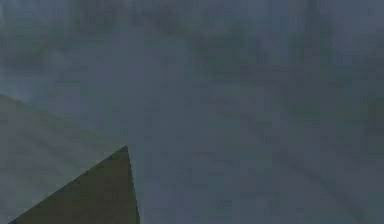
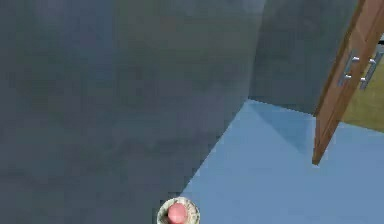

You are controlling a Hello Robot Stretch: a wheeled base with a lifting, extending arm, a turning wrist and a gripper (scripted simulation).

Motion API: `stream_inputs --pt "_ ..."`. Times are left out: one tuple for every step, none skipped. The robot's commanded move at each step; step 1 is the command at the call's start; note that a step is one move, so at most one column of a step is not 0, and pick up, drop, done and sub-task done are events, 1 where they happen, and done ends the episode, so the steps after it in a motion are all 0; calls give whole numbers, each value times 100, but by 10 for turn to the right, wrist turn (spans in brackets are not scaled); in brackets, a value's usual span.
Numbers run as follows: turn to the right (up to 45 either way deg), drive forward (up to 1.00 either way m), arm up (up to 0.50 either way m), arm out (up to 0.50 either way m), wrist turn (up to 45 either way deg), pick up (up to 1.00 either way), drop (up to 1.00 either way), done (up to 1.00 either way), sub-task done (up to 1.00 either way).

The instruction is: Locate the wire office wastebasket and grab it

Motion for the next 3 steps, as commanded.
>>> stream_inputs --pt "-450 0 0 0 0 0 0 0 0" --pt "-450 0 0 0 0 0 0 0 0" --pt "-210 0 0 0 0 0 0 0 0"
